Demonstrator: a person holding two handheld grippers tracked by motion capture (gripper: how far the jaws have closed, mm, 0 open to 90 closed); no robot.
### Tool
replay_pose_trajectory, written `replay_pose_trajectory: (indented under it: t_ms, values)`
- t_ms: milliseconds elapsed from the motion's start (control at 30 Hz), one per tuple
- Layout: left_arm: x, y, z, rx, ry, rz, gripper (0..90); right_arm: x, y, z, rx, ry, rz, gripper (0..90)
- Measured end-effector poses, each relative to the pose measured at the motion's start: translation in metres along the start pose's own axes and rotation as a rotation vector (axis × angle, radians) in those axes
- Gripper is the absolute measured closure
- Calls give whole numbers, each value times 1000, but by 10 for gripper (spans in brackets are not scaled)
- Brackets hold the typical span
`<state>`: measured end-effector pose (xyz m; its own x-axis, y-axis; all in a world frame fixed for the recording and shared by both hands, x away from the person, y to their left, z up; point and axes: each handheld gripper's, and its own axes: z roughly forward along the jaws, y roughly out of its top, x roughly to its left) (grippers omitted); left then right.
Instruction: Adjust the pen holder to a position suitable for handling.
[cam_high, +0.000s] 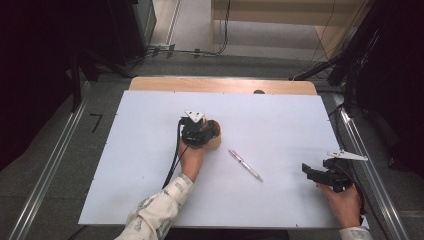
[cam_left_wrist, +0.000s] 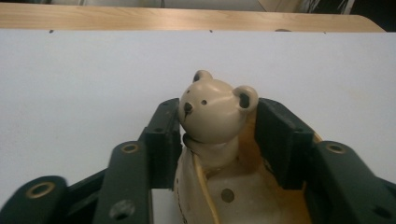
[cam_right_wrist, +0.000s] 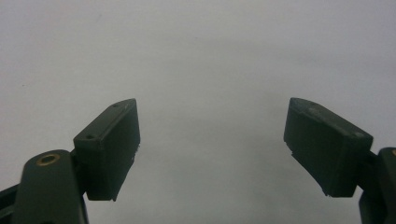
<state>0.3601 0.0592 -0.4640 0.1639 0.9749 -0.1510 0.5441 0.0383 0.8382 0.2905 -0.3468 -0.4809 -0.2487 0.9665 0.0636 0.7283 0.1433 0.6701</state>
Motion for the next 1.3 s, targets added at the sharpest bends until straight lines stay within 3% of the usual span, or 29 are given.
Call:
replay_pose_trajectory:
  t_ms: [100,367,900,1200,1300]
  values:
    - [0,1,-3,13,-13,2,360,0,0,0,1,-3,5,173]
    - [1,0,-11,33,-28,2,225,0,0,0,-2,-3,2,173]
    - [18,-9,-37,43,-55,1,120,1,0,0,1,-6,2,172]
    - [40,-18,-59,25,-40,-2,116,2,0,0,1,-6,0,172]
    - [49,-20,-65,25,-37,-22,94,2,1,0,0,-8,-2,173]
